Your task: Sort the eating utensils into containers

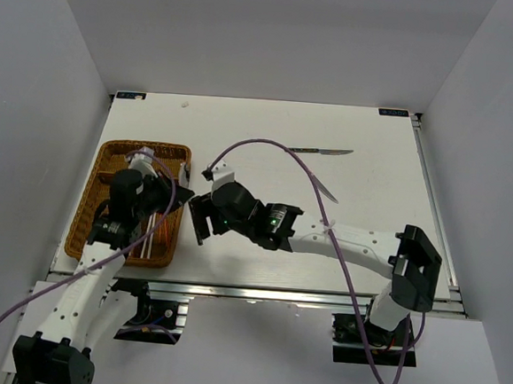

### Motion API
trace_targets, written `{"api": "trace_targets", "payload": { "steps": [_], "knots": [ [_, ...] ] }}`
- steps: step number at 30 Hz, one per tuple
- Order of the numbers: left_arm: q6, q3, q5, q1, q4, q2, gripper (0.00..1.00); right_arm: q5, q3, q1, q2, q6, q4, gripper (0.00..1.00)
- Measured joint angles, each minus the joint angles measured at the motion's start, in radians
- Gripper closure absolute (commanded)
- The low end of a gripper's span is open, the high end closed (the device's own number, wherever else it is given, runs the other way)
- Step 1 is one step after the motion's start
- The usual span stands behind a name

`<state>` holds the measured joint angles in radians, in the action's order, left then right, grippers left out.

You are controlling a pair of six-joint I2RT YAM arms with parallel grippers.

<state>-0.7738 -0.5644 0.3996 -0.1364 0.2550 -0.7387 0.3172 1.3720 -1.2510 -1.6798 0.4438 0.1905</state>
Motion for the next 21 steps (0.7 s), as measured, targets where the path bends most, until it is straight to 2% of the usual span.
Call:
{"api": "trace_targets", "payload": {
  "steps": [4, 7, 11, 16, 18, 21],
  "knots": [
    [0.188, -0.187, -0.32, 0.002, 0.211, -0.109, 1.0, 0.01, -0.112, 0.018, 0.112, -0.003, -0.014, 0.22],
    [0.32, -0.271, -0.585, 0.003, 0.262, -0.156, 1.0, 0.013, -0.224, 0.07, 0.23, 0.002, -0.026, 0.22],
    [0.517, -0.286, -0.93, 0.003, 0.229, -0.196, 1.0, 0.013, -0.337, 0.145, 0.346, 0.008, -0.034, 0.22],
    [0.763, -0.326, -1.309, 0.01, 0.104, -0.394, 1.0, 0.01, -0.427, 0.192, 0.455, 0.0, -0.012, 0.22],
    [0.829, -0.327, -1.382, 0.031, 0.027, -0.482, 1.0, 0.009, -0.439, 0.208, 0.496, -0.01, 0.008, 0.21],
    [0.869, -0.323, -1.414, 0.108, -0.057, -0.573, 1.0, 0.013, -0.441, 0.225, 0.558, -0.033, 0.035, 0.19]
  ]
}}
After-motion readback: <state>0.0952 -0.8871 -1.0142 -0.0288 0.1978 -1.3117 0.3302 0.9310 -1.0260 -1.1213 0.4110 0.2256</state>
